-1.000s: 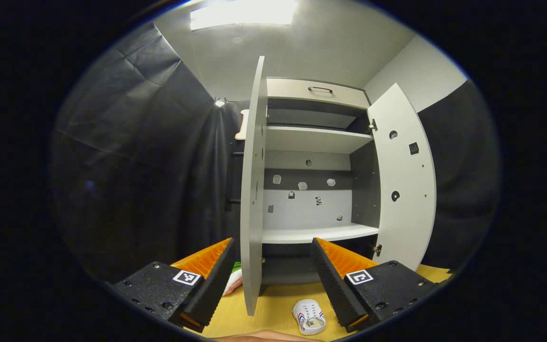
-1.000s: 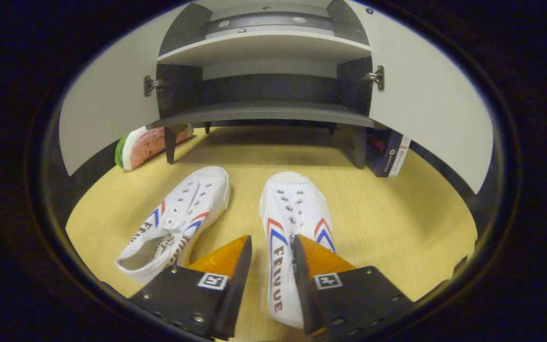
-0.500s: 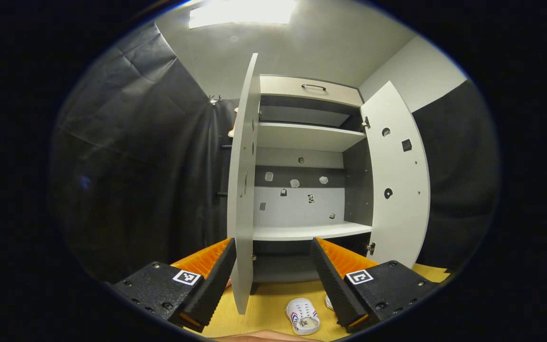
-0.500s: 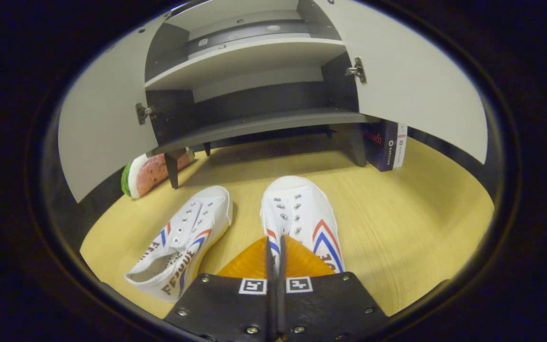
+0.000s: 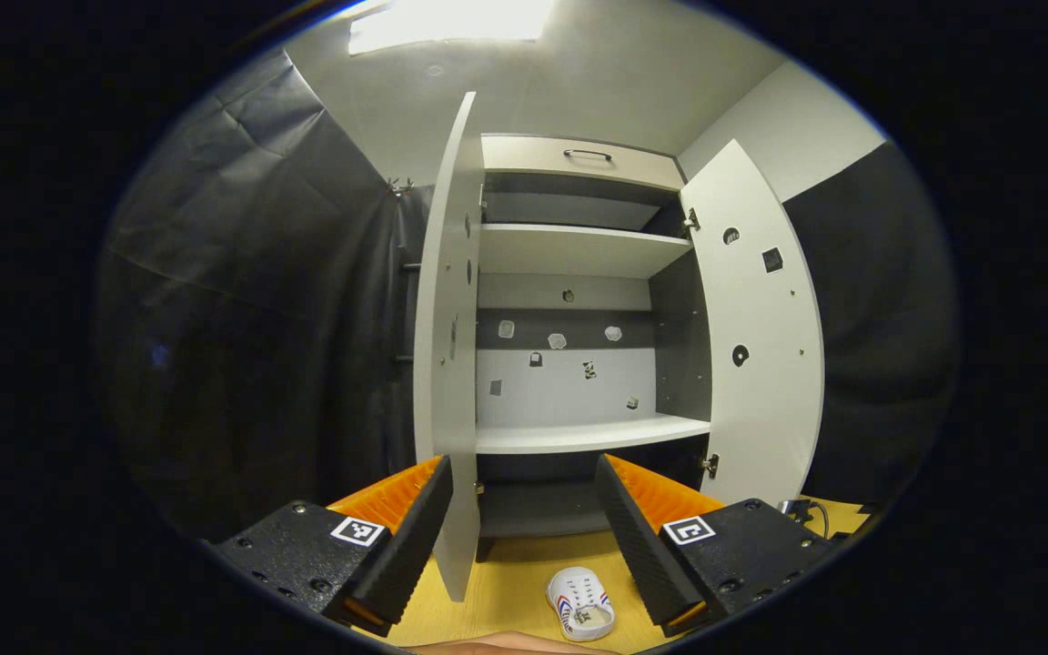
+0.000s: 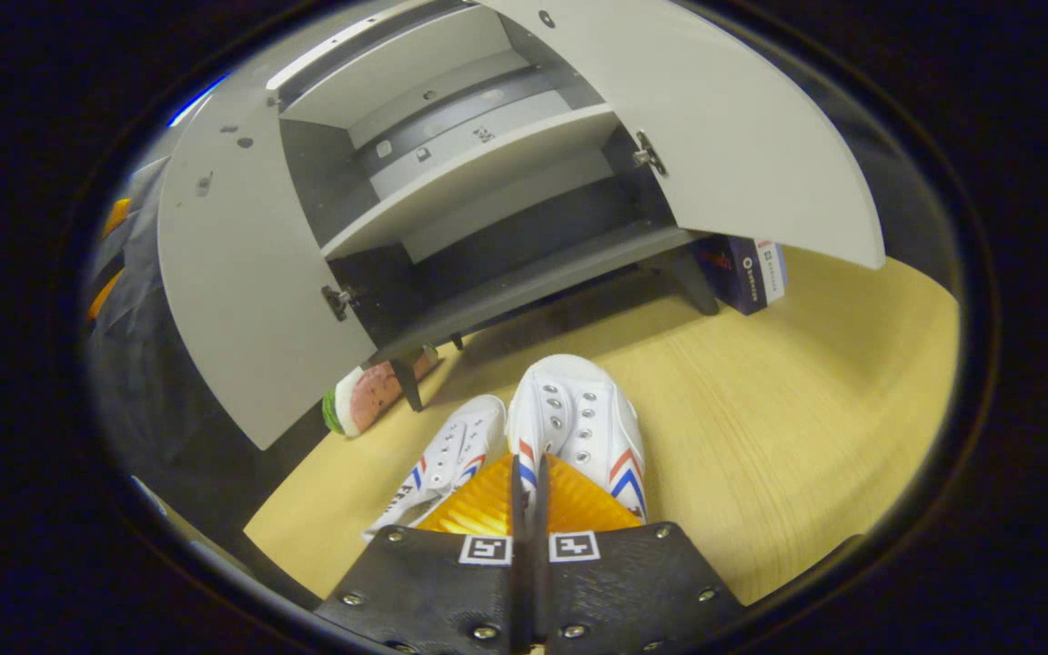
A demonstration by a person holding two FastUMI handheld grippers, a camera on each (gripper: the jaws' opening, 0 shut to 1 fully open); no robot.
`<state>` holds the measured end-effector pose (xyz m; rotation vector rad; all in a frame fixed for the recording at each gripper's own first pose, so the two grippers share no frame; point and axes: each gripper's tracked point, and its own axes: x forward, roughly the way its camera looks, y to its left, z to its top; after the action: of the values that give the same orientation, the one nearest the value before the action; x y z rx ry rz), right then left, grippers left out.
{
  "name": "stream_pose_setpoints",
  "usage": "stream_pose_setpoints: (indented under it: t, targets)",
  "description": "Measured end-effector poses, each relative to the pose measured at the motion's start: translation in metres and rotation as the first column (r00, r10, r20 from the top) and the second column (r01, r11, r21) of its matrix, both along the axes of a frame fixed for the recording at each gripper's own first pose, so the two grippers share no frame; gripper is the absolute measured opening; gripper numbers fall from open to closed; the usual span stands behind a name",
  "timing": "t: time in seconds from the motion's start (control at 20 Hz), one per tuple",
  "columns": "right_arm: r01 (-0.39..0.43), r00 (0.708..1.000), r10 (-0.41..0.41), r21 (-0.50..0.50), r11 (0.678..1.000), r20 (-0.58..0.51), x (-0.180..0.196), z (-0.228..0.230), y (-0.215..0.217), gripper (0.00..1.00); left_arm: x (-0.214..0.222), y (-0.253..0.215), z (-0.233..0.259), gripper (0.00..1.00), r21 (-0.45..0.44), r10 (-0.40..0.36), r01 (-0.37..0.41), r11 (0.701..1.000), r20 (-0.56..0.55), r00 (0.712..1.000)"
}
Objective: Grab one shoe with the right hand and put it into the shoe cabinet, grab the other shoe with the left hand and put it into the shoe cabinet; then close the right door with the right hand and the left door with the left hand.
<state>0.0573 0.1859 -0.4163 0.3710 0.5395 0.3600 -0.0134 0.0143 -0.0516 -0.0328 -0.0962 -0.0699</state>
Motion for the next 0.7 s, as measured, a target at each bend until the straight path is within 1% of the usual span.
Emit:
stream_pose_setpoints:
  t: [0.15, 0.3, 0.45, 0.55, 0.7]
  targets:
    - [0.003, 0.997, -0.003, 0.001, 1.0, 0.082, 0.003, 0.049, -0.002, 0.01, 0.017, -0.01, 0.0, 0.95, -0.003, -0.024, 0.024, 1.0, -0.008, 1.0]
    - [0.019, 0.985, -0.018, -0.004, 1.0, 0.171, 0.01, 0.102, -0.008, 0.01, 0.04, -0.018, 0.002, 0.95, -0.014, -0.039, 0.038, 0.999, -0.015, 0.999]
    - [0.052, 0.97, -0.043, -0.029, 0.998, 0.241, 0.022, 0.147, -0.017, 0.01, 0.061, -0.028, 0.018, 0.95, -0.006, -0.056, 0.057, 0.998, 0.035, 0.998]
    - [0.076, 0.962, -0.059, -0.054, 0.996, 0.266, 0.031, 0.173, -0.024, 0.01, 0.072, -0.038, 0.028, 0.95, -0.008, -0.092, 0.093, 0.996, 0.063, 0.994]
    - [0.098, 0.947, -0.069, -0.078, 0.992, 0.313, 0.047, 0.213, -0.03, 0.01, 0.084, -0.042, 0.032, 0.95, -0.044, -0.129, 0.132, 0.99, 0.079, 0.989]
